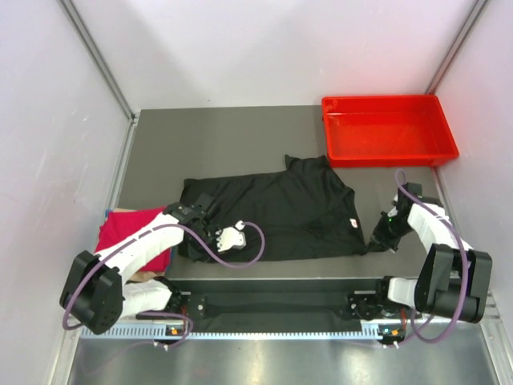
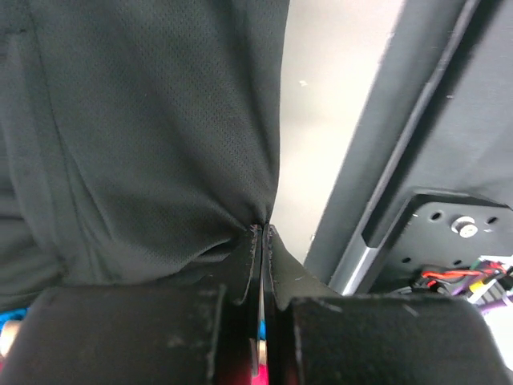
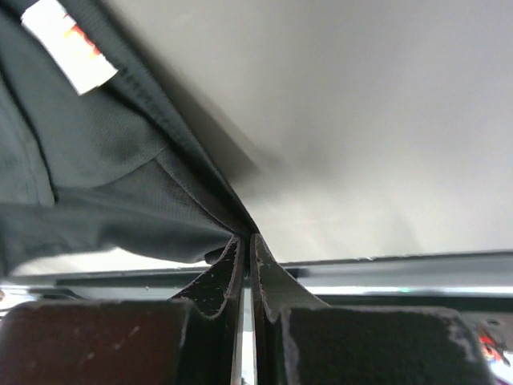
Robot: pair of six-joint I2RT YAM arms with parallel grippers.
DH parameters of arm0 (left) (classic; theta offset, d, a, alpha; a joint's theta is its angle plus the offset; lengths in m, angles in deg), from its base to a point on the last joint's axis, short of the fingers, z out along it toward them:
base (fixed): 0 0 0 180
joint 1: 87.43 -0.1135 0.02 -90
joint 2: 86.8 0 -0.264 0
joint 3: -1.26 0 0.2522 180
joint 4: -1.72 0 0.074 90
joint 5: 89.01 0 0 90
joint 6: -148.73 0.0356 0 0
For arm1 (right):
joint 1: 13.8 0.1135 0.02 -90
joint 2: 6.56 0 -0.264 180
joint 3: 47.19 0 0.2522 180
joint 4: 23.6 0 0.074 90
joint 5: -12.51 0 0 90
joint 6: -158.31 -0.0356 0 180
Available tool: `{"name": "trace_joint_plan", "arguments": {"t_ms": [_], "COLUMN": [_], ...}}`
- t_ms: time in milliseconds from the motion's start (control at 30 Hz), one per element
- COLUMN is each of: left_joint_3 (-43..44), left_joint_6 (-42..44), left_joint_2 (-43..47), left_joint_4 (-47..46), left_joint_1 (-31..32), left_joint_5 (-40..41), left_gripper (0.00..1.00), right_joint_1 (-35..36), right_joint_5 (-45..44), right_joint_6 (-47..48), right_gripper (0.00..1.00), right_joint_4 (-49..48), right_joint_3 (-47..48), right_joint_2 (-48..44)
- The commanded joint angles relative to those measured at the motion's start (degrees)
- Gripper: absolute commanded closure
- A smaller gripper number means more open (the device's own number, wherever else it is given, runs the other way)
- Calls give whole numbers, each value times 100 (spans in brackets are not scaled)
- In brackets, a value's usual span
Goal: Fold and stack the t-shirts
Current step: Fold the tshirt
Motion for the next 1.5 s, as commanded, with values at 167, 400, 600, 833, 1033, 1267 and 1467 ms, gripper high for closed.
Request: {"name": "trace_joint_plan", "arguments": {"t_ms": [167, 400, 600, 833, 1033, 1267, 1467], "left_joint_3": [278, 215, 838, 1394, 1868, 1359, 1130], "left_joint_6": [5, -91, -591, -1330, -1375, -1199, -1208], "left_joint_2": [-17, -325, -290, -922, -1591, -1828, -1811], "left_joint_4": [417, 285, 189, -873, -848, -927, -892], "left_joint_1": [338, 391, 146, -952, -2175, -2166, -2166], "left_joint_5": [-269, 47, 943, 1058, 339, 275, 820], "left_gripper": [100, 44, 19, 28, 30, 31, 43], "right_joint_1": [-683, -833, -492, 827, 1750, 1953, 1752], "right_joint_5": [-149, -219, -1123, -416, -598, -334, -1080], "right_joint_6": [138, 147, 437, 8, -72, -178, -63], "right_gripper": [98, 56, 45, 85, 89, 89, 66], "right_joint_4": [350, 297, 333, -870, -1512, -2190, -2111], "right_joint_3": [167, 306, 1518, 1231, 633, 202, 105], "right_joint_2": [472, 682, 613, 111, 164, 384, 402]}}
